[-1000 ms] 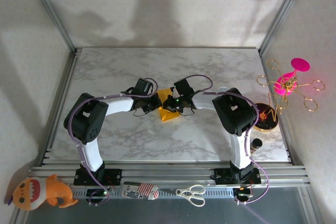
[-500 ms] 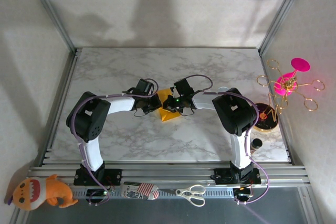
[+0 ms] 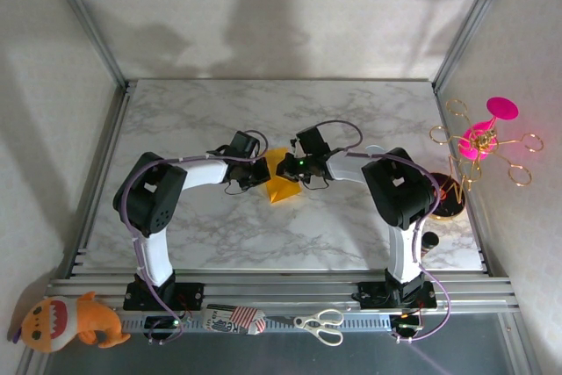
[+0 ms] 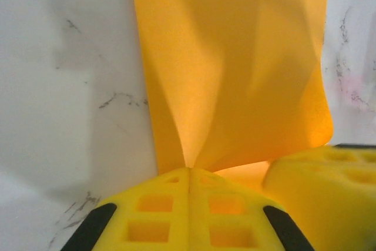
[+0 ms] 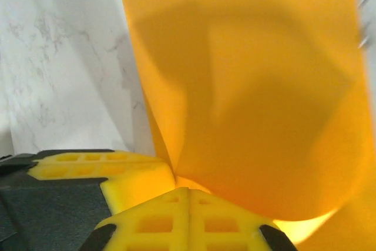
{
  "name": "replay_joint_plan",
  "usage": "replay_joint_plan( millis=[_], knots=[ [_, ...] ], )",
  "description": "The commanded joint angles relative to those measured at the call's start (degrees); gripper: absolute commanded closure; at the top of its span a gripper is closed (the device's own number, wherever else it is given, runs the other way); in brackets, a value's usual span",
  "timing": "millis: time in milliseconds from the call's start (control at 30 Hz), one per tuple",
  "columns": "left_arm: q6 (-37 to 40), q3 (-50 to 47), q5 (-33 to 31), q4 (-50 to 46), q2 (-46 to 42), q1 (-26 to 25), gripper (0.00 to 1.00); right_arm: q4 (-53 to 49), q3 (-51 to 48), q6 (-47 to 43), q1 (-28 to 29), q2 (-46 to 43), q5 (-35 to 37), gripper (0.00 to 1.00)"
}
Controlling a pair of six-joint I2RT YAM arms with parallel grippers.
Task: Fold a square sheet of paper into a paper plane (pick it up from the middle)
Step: Fold the triangle a second time at the center of the table.
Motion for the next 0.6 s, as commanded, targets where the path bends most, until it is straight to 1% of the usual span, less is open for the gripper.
replay_joint_plan(
  millis=[0, 233, 567],
  knots=[
    [3.4, 1.5, -2.4, -4.9, 2.3, -0.4, 1.0, -1.8, -0.6, -3.1, -1.0, -1.2, 2.1, 0.99],
    [8.6, 4.6, -2.4, -7.9, 3.7, -0.2, 1.0, -3.0, -0.8, -4.5, -1.3, 0.1, 2.3, 0.99],
    [12.3, 6.6, -1.6, -10.0, 5.2, 0.5, 1.0, -1.4, -4.3, -1.8, -1.5, 0.0, 3.2, 0.99]
  ],
)
